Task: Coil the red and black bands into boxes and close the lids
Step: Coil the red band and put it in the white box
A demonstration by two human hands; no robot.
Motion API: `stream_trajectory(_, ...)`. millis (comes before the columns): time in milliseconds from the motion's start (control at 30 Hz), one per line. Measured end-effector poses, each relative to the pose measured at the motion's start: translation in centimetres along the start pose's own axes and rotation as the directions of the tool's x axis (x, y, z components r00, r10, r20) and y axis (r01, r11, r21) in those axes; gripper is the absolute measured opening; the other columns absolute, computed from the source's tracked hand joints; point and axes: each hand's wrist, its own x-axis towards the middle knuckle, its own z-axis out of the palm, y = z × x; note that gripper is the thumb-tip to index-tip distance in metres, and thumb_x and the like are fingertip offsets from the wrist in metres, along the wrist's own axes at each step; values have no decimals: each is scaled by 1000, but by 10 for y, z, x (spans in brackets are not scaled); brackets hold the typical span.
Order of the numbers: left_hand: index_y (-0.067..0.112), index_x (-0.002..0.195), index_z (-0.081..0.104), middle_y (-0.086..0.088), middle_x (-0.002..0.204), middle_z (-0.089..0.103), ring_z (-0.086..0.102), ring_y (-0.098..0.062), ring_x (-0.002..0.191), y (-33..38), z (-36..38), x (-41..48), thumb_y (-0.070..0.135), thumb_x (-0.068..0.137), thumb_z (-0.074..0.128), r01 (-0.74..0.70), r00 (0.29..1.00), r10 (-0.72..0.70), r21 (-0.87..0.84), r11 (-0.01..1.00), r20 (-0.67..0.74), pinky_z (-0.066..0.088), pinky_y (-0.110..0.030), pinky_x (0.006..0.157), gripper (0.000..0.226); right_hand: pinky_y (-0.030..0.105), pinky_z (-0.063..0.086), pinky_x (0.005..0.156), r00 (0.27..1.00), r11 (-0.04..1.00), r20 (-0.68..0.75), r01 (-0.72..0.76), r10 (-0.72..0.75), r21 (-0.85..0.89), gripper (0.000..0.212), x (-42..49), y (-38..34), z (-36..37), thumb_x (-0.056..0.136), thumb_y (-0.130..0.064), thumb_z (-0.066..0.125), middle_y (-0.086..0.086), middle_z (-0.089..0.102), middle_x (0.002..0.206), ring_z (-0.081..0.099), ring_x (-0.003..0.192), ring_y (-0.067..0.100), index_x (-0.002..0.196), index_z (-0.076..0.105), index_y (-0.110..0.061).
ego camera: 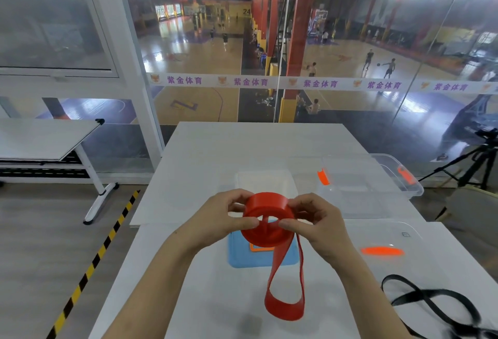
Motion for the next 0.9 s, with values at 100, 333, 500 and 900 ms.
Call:
stream_trajectory(100,40,127,65,23,121,68,62,-4,115,9,4,0,44,81,86,-15,1000,12,181,983,20,54,-25,96,51,31,63,91,998,998,63,-11,15,-70,33,-1,-2,3,66,-42,91,-13,78,98,75,99,15,93,76,-31)
stream_trajectory(333,31,113,71,14,110,75,71,-10,108,8,6,-1,34,81,88,-49,995,57,85,995,-85,61,-29,93,36,29,61,95,999,1000,28,23,-22,-14,35,-1,1,3,71,-18,94,-11,79,109,75,107,15,101,79,-30)
stream_trajectory(500,23,114,72,3,106,79,77,-18,100,3,6,-5,19,89,82,-75,987,34,-264,962,-154,63,-30,78,28,36,63,94,1000,993,-28,-9,12,118,40,-2,9,-1,72,-5,91,1,81,106,78,103,23,106,76,-18)
stream_trajectory(900,41,134,64,20,127,68,63,-4,120,4,3,-1,47,79,87,-23,999,26,92,995,-27,59,-31,98,60,37,63,94,998,998,67,-5,10,-67,31,0,6,-5,74,-16,94,-10,81,109,76,106,15,101,85,-29)
